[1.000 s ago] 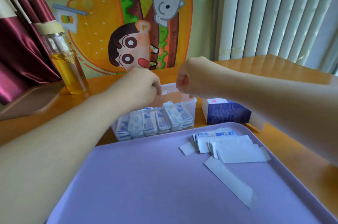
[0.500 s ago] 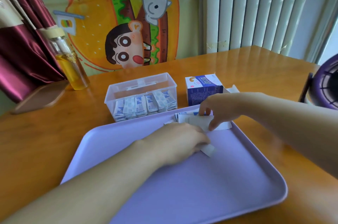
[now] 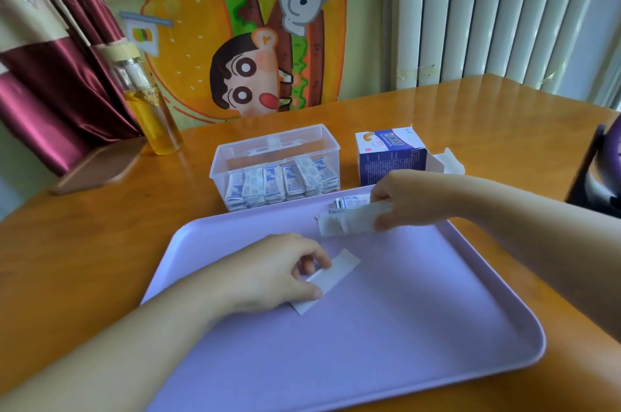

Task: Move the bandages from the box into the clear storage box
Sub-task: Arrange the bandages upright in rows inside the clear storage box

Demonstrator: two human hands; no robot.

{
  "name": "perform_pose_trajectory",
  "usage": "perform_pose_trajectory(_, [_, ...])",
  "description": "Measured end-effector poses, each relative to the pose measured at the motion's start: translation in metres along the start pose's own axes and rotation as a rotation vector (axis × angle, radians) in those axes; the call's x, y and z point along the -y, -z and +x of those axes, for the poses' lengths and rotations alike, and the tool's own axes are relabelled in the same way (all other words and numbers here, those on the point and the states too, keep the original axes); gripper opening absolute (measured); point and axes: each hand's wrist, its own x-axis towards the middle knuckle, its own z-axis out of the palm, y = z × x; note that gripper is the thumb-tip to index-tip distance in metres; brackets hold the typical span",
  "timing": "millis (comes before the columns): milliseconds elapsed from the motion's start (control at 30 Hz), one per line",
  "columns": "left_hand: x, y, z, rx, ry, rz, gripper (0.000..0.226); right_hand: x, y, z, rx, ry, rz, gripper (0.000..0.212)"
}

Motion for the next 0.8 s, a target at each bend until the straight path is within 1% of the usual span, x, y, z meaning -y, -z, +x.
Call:
perform_pose_trajectory(100, [0.006,0.0,-0.002,0.002,0.03,-0.049,0.037,0.015,0.0,0.005,-0.158,0.017,0.064,0.017])
perform_pose_trajectory(167, [0.007,-0.002,0.0,0.012,0.04,-0.058,0.038,0.028,-0.004,0.01,-0.274,0.046,0.088,0.012])
perform_pose_trajectory(233, [0.008,-0.003,0.001,0.033,0.045,-0.086,0.035,0.042,-0.015,0.018,-0.354,0.083,0.055,0.009])
perform_pose_trajectory(300, [0.014,-0.001,-0.003,0.08,0.045,-0.119,0.028,0.053,-0.027,0.027,-0.397,0.132,-0.003,0.013])
perform_pose_trajectory(333, [0.02,0.005,-0.007,0.087,0.063,-0.141,0.024,0.057,-0.033,0.032,-0.394,0.166,-0.01,0.013])
perform_pose_trajectory(367, [0.025,0.013,-0.011,0.059,0.089,-0.17,0.019,0.059,-0.037,0.035,-0.387,0.201,0.009,0.013])
perform_pose_trajectory(400, [0.034,0.023,-0.016,-0.012,0.121,-0.197,0.017,0.063,-0.04,0.038,-0.374,0.232,0.053,0.012])
perform_pose_trajectory(433, [0.043,0.033,-0.02,-0.123,0.147,-0.213,0.018,0.065,-0.04,0.039,-0.364,0.254,0.114,0.01])
perform_pose_trajectory(500, [0.059,0.047,-0.024,-0.336,0.169,-0.222,0.027,0.069,-0.038,0.041,-0.315,0.262,0.253,0.004])
perform_pose_trajectory(533, [0.064,0.049,-0.024,-0.381,0.155,-0.266,0.033,0.071,-0.035,0.041,-0.267,0.252,0.318,0.007])
perform_pose_trajectory(600, [0.067,0.046,-0.017,-0.35,0.091,-0.404,0.04,0.073,-0.03,0.039,-0.145,0.214,0.465,0.015])
perform_pose_trajectory(667, [0.07,0.037,-0.007,-0.327,0.023,-0.536,0.042,0.074,-0.03,0.037,-0.065,0.186,0.612,0.013])
perform_pose_trajectory(700, [0.072,0.034,-0.002,-0.347,0.006,-0.622,0.041,0.073,-0.032,0.037,-0.046,0.175,0.665,0.013])
perform_pose_trajectory(767, [0.074,0.029,0.004,-0.387,0.027,-0.804,0.038,0.069,-0.038,0.038,-0.019,0.144,0.744,0.015])
perform_pose_trajectory(800, [0.075,0.029,0.004,-0.413,0.035,-0.83,0.038,0.068,-0.041,0.038,-0.008,0.13,0.79,0.018])
